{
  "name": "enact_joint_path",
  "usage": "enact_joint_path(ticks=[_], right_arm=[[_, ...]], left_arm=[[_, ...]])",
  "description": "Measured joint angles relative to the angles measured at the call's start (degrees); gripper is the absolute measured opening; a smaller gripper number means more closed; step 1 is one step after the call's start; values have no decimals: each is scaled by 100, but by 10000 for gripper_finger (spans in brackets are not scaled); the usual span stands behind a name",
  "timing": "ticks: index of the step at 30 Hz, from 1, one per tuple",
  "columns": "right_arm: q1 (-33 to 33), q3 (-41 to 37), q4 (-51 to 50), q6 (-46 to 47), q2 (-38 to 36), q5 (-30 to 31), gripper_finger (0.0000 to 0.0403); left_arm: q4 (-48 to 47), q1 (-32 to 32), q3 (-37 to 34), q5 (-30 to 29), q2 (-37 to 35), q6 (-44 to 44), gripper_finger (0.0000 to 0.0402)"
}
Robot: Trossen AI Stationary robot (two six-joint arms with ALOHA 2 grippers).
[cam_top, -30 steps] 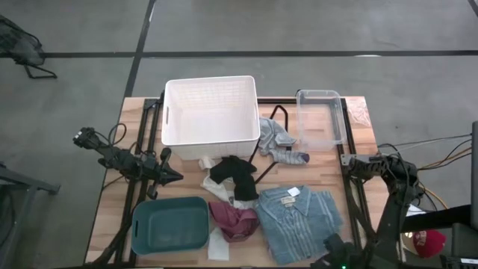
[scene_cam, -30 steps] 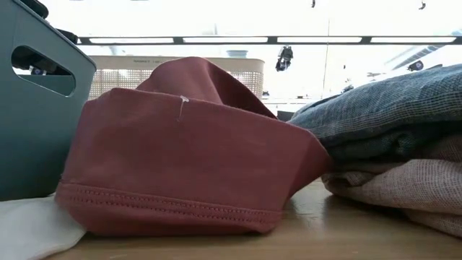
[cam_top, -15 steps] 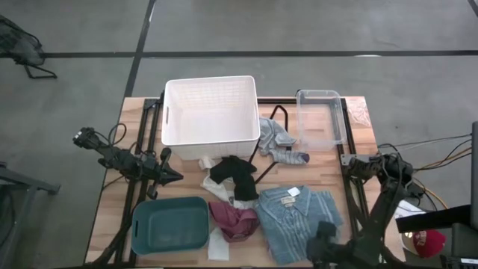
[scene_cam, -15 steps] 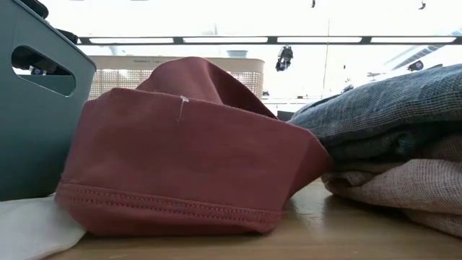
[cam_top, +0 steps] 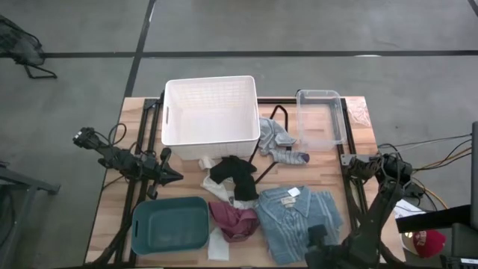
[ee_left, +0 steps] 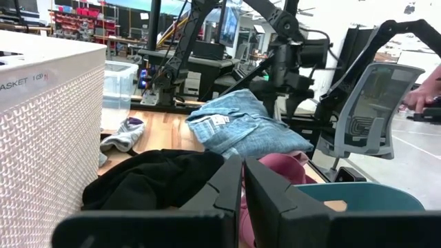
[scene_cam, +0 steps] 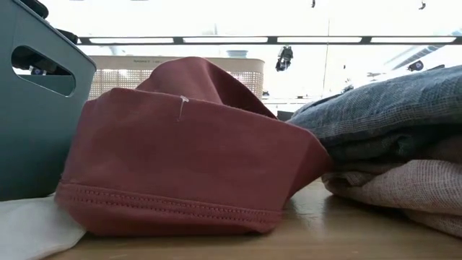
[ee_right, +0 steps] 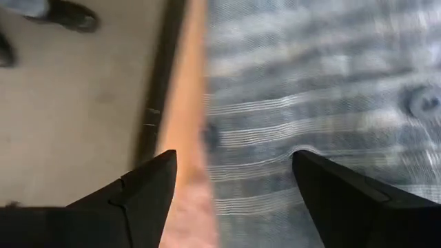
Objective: Pick & Place Cloths
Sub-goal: Put the blue polo shirt into the white bin
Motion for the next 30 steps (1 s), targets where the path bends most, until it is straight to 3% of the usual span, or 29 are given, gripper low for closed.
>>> enact_joint_path(ticks=[13, 21, 25, 30], right_arm=[[-29, -1120, 955, -144, -1, 30, 260], [-204, -1529, 1370, 444, -31, 9, 254], [-309, -1571, 1446, 874, -31, -31, 204], [-485, -1581, 1474, 1378, -24, -445, 95]], left_arm=[[0, -1, 0, -1, 0, 0, 23], [0, -1, 2, 1, 0, 0, 23], [0, -1, 2, -1, 0, 0, 23], [0, -1, 1, -1, 0, 0, 23]])
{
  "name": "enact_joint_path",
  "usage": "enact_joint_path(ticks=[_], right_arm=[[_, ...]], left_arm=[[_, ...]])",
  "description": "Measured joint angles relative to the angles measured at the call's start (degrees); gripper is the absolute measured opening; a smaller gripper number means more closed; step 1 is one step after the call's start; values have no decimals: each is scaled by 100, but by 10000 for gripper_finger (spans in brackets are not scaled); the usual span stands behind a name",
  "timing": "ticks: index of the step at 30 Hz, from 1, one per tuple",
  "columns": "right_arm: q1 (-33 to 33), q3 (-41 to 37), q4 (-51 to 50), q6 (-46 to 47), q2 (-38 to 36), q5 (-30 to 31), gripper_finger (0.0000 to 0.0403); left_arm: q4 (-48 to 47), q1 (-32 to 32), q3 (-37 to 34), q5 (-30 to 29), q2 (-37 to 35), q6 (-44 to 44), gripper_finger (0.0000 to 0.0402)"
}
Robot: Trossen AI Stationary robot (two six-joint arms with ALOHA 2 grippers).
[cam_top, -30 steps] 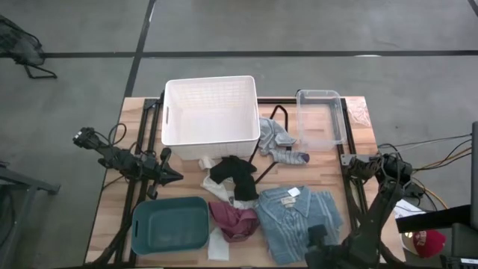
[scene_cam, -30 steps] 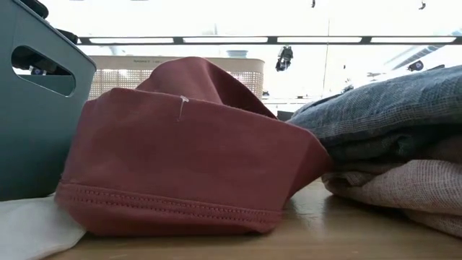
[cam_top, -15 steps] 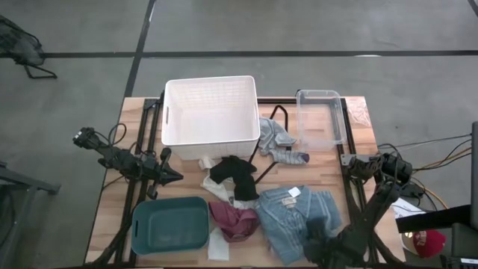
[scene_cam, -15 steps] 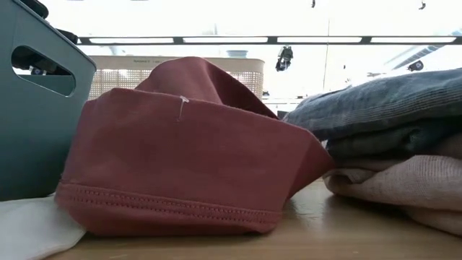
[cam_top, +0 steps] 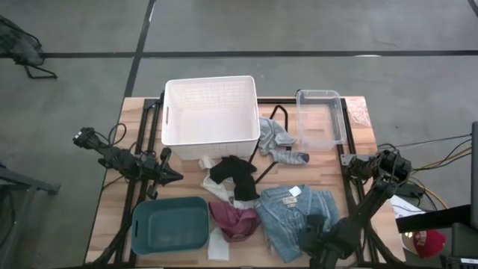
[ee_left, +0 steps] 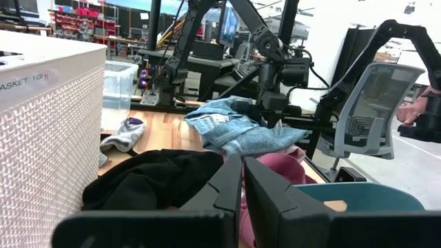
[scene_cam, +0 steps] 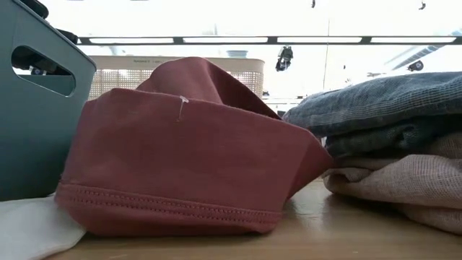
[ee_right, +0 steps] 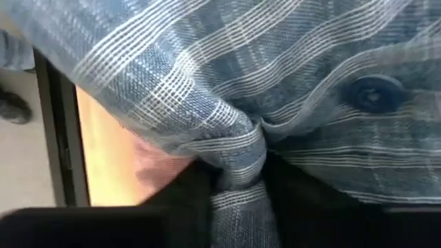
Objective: Pick & Place Cloths
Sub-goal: Put the blue polo shirt into the white bin
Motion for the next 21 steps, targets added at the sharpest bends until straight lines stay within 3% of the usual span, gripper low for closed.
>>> enact_joint_path(ticks=[3, 10, 21], right_arm=[[-66, 116, -62, 15, 0, -297, 31], [-91, 922, -961, 14, 14, -441, 29], [-94, 2067, -2142, -383, -398, 124, 29]], left_arm=[[0, 0, 1, 1, 0, 0, 23], [0, 0, -1, 1, 0, 0, 23], [0, 0, 1, -1, -2, 0, 23]])
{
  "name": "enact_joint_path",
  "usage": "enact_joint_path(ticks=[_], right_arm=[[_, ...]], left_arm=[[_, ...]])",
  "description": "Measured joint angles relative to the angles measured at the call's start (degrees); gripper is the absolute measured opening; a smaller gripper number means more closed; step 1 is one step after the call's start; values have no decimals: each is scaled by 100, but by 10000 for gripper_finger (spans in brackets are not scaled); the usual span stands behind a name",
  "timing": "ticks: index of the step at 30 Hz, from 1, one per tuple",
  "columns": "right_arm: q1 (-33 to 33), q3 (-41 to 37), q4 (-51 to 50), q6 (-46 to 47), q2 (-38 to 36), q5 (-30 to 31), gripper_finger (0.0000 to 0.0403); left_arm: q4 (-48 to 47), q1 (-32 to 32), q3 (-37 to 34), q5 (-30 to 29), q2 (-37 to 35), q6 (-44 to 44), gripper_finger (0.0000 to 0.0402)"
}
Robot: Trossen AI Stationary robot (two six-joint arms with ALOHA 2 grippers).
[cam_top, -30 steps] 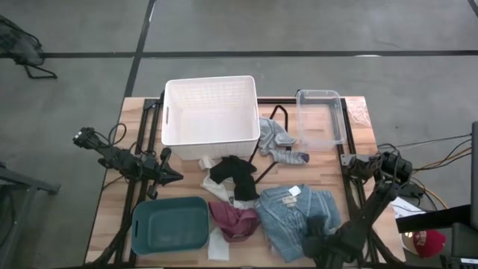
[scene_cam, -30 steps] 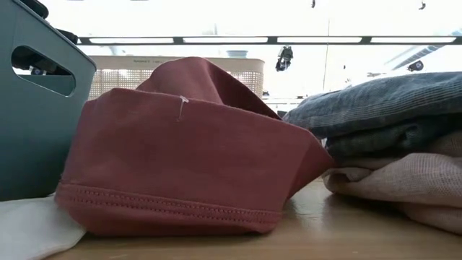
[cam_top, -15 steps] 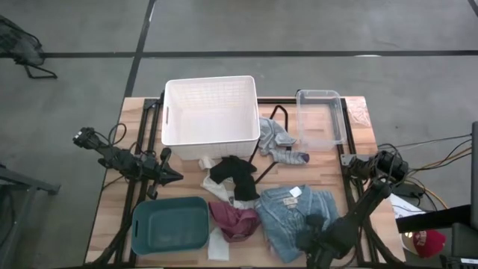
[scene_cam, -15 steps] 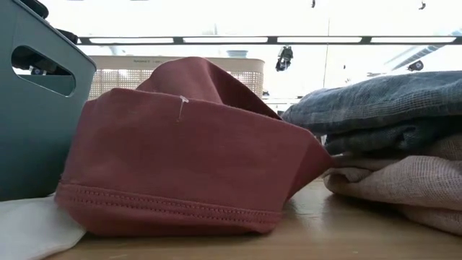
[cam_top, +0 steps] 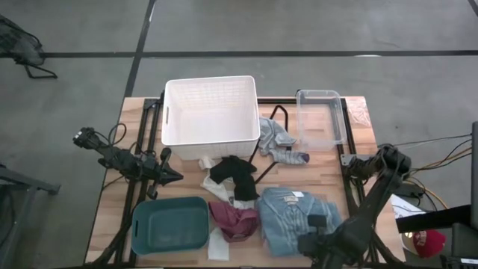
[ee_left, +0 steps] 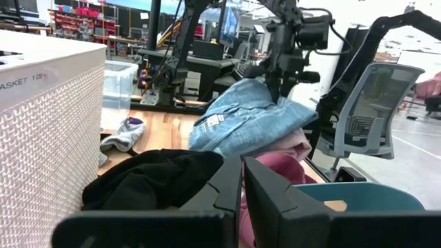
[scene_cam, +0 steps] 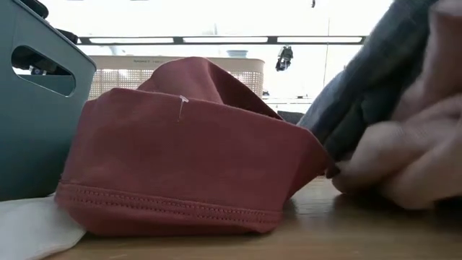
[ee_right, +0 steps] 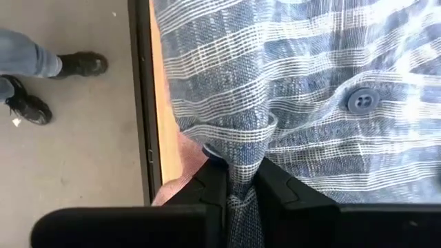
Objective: Pick & Place Cloths
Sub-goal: Put the blue polo shirt into the white bin
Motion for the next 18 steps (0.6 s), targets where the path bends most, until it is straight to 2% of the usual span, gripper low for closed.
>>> enact_joint_path(ticks=[3, 6, 13, 18], right_arm=[[2, 30, -24, -58, -87, 41, 36], [-45, -25, -65, 277, -111, -48, 53], [-76, -72, -88, 203, -93, -124, 46], [-145, -92, -89, 115, -92, -142, 64]], left_arm=[[0, 1, 0, 1, 1, 0, 23], [0, 2, 0, 2, 2, 0, 23], [0, 0, 0, 0, 2, 0, 23], [0, 0, 0, 0, 2, 0, 23]])
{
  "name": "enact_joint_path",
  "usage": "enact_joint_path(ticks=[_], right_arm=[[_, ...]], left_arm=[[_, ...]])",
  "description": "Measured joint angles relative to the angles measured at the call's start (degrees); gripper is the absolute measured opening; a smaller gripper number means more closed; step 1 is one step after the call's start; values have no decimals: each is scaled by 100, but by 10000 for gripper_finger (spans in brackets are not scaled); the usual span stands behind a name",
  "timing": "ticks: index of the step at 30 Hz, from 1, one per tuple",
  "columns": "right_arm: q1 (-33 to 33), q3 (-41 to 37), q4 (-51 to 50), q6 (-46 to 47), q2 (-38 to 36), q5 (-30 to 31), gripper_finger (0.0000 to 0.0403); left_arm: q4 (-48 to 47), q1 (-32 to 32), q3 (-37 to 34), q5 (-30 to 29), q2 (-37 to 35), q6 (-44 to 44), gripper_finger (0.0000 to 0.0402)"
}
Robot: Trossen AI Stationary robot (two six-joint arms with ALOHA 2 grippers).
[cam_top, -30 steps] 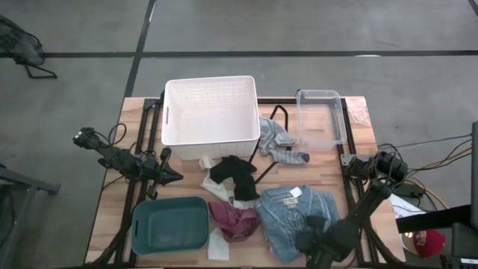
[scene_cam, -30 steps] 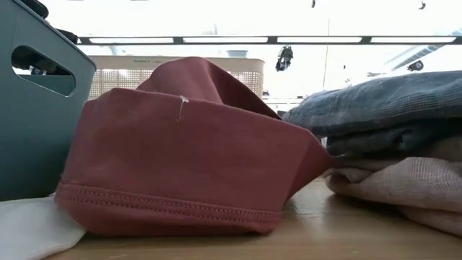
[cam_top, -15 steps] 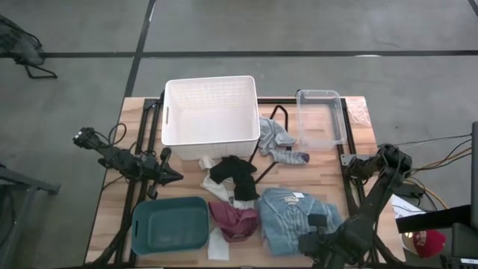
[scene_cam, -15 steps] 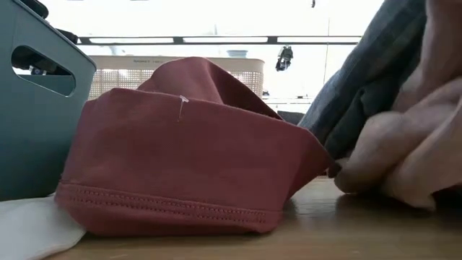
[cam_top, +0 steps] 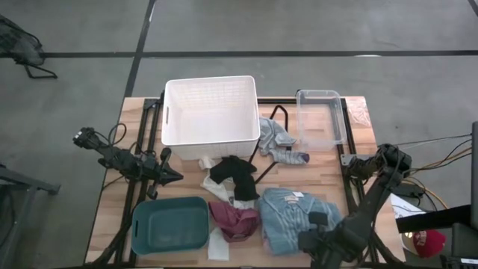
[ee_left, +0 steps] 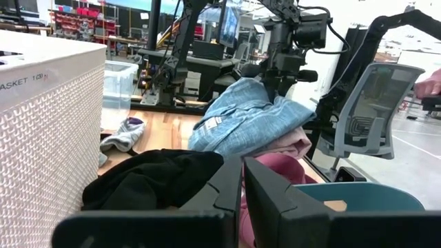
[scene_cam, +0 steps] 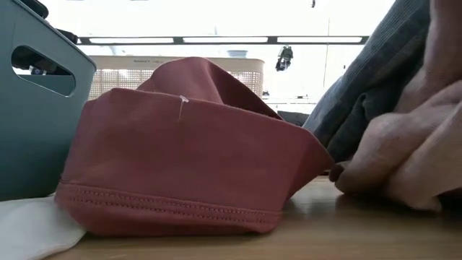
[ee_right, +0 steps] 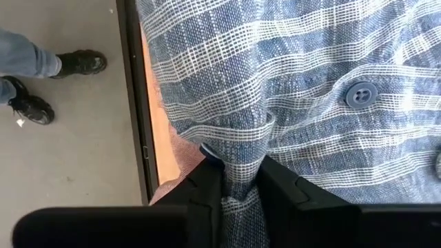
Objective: Pick & Place Cloths
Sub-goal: Put the blue polo shirt into the white bin
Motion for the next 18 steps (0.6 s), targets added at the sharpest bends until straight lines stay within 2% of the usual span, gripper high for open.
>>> enact_joint_path(ticks=[5, 10, 12, 14, 18], right_arm=[[-26, -2, -2, -30, 4, 48, 86], [-41, -53, -20, 92, 4, 129, 131], [-98, -125, -37, 229, 4, -58, 138], [-148, -240, -39, 274, 4, -312, 119], [-155, -472, -5, 183, 7, -368, 30]], left_arm=[[0, 0, 0, 0, 0, 0, 23], [0, 2, 0, 0, 0, 0, 23], [0, 1, 0, 0, 0, 0, 23], [0, 0, 0, 0, 0, 0, 23], [0, 2, 0, 0, 0, 0, 23]])
